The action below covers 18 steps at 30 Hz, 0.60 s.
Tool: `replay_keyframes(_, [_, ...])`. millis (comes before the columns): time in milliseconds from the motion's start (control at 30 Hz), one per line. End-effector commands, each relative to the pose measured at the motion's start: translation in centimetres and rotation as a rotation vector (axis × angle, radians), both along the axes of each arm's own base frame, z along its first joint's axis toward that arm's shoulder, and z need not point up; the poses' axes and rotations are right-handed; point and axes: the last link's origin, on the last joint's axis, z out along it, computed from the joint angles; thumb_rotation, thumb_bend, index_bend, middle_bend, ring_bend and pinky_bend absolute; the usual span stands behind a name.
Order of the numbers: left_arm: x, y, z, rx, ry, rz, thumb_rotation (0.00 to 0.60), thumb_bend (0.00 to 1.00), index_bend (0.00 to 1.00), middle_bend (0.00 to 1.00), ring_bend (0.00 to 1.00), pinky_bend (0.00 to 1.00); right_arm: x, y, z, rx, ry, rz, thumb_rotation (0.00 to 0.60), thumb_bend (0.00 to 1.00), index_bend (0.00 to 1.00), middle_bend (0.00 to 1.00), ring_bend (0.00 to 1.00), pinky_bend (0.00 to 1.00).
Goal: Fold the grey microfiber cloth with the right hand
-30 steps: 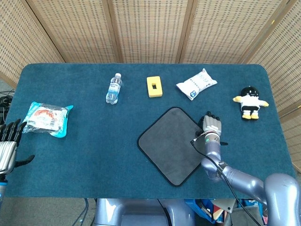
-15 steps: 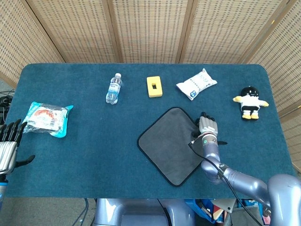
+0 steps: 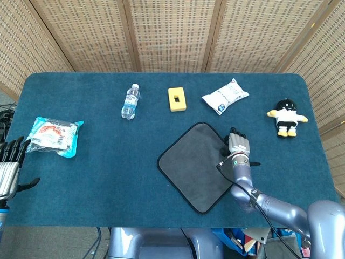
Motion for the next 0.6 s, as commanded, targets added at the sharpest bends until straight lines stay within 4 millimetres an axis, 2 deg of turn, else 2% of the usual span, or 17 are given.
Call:
replay_keyframes(33, [0.0,0.0,0.0,-0.001,-0.001,-0.001,0.6,0.17,0.0,0.0,0.0,0.0,0.2,0.4,0.2,-0.003,-0.004,0.027,0.6,0.6,0.6,0.0,0.0,0.0])
replay_keyframes(367, [0.3,-0.2,-0.1,-0.014,-0.006,-0.013,0.6,0.17,0.0,0.0,0.0,0.0,1.9,3.7,1.1,0.006,-0.039,0.152,0.6,0.6,0.61,0.0,0.0,0.0])
replay_keyframes(600, [0.4,-0.4,0.0,-0.022,-0.013,-0.023,0.6,0.17,0.0,0.0,0.0,0.0,4.2,5.6,0.4,0.025,-0.073,0.192,0.6,0.6,0.61,0.0,0.0,0.0])
